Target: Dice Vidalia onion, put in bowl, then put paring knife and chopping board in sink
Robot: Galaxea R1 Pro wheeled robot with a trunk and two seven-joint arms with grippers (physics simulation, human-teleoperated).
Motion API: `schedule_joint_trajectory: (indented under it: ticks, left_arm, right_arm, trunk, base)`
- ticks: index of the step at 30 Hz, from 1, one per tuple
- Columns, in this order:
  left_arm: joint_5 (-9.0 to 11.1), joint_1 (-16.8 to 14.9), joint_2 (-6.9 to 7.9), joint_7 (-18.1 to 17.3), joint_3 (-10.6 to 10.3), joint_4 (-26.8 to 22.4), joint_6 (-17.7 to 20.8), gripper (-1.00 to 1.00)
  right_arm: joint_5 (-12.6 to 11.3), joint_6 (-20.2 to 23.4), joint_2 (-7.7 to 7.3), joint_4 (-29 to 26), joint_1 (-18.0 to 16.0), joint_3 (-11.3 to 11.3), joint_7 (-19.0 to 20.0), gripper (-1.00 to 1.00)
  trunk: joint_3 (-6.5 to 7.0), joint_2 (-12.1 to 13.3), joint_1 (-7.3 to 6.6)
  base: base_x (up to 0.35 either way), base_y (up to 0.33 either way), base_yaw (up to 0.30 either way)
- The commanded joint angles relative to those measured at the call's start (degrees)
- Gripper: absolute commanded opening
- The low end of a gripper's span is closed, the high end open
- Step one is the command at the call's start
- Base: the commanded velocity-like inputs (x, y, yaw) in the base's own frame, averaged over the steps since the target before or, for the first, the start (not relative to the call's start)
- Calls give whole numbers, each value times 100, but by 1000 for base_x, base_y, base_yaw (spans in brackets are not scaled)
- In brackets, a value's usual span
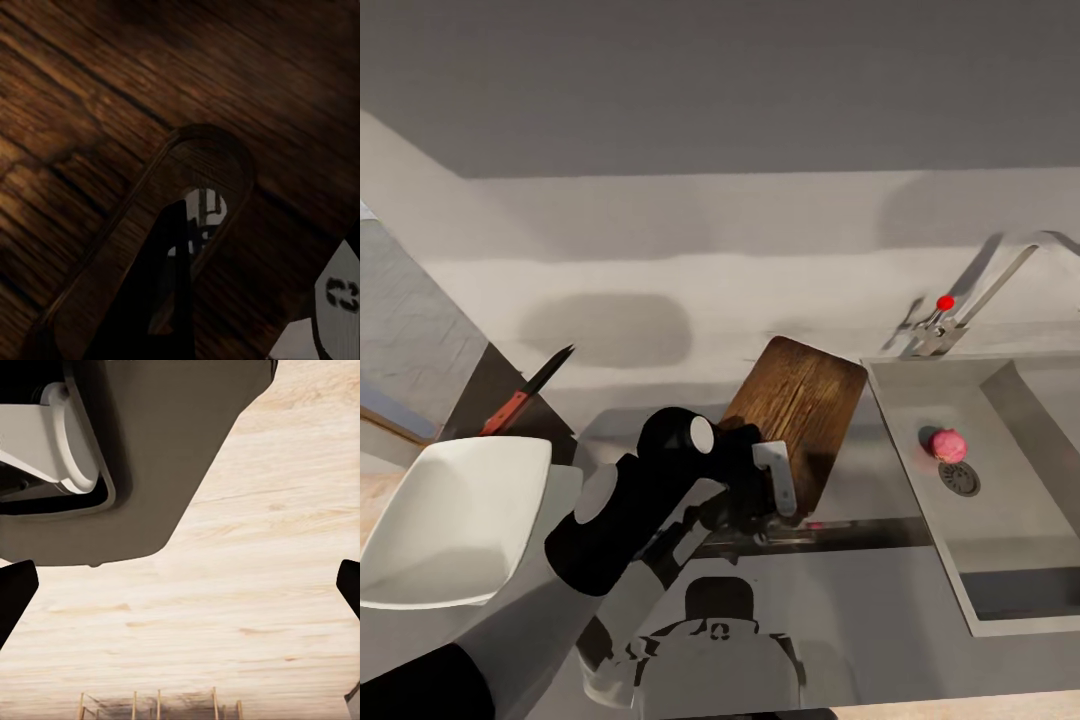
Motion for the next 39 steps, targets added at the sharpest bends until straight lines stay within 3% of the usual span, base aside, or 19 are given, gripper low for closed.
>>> schedule_joint_trajectory:
  ticks: [1,5,14,18,21,24,28,39]
  left_arm:
    - [-37,-5,2,-41,102,9,54,-100]
    - [-12,-5,5,-41,672,36,54,-100]
    - [8,-5,-4,-22,1144,32,83,-100]
    - [14,-5,-29,190,1204,25,94,-100]
    - [18,-5,-39,595,1223,21,111,-100]
    - [25,-5,-43,774,1227,3,279,-100]
    - [26,-3,-49,807,1221,-11,337,-100]
    - [27,-4,-47,768,1198,-12,338,-100]
  right_arm:
    - [-59,17,-5,-9,0,48,6,100]
    - [-59,17,0,-12,0,48,8,100]
    - [-59,17,1,-14,0,48,8,100]
    - [-59,17,1,-13,0,48,8,100]
    - [-63,12,0,-12,0,48,8,100]
    - [-67,-55,-30,-13,0,45,17,100]
    - [-62,-378,-46,-8,0,43,22,100]
    - [-59,-424,-12,45,0,48,2,100]
  trunk:
    - [-7,-9,3]
    - [-7,-9,3]
    - [-7,-9,3]
    - [-7,-9,3]
    - [-7,-9,3]
    - [-7,-9,3]
    - [-7,-9,3]
    - [-7,-9,3]
  base:
    - [0,0,0]
    - [0,0,0]
    - [0,0,0]
    - [0,0,0]
    - [0,0,0]
    - [0,0,0]
    - [0,0,0]
    - [0,0,0]
